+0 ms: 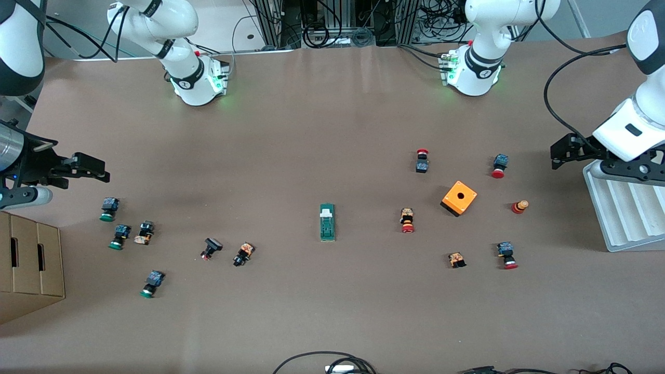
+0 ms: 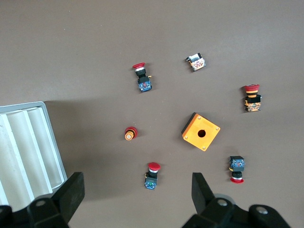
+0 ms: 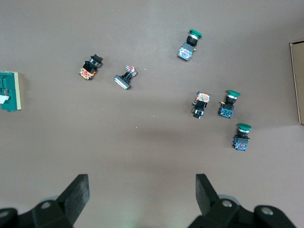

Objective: Close load switch with both arms

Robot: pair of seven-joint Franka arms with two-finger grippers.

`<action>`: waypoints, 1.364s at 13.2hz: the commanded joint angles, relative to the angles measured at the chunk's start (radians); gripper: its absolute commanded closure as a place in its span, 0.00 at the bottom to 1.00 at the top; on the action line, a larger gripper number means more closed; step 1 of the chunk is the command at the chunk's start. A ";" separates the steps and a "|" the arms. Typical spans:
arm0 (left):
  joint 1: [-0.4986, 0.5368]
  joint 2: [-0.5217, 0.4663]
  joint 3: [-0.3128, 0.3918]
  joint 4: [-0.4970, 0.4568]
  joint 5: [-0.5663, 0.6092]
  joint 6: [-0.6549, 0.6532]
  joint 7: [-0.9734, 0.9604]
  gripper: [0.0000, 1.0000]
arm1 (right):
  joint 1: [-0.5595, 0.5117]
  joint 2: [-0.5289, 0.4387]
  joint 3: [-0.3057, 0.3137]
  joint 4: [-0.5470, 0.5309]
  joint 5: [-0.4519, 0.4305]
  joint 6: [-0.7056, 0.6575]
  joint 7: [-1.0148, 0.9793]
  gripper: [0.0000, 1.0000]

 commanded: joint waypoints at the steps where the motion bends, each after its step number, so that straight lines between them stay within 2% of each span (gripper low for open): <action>1: 0.002 0.012 -0.003 0.023 0.011 -0.002 -0.004 0.00 | -0.008 0.003 0.004 0.000 -0.004 0.009 -0.006 0.00; 10: -0.009 0.012 -0.016 0.022 0.010 -0.016 -0.011 0.00 | -0.009 0.000 0.002 0.005 -0.005 0.009 -0.019 0.00; 14: -0.009 0.012 -0.076 0.023 -0.001 -0.027 -0.135 0.00 | -0.008 -0.001 0.002 0.005 -0.005 0.011 -0.017 0.00; 18: -0.009 0.010 -0.183 0.023 -0.005 -0.025 -0.313 0.00 | -0.009 0.000 0.002 0.005 -0.005 0.011 -0.017 0.00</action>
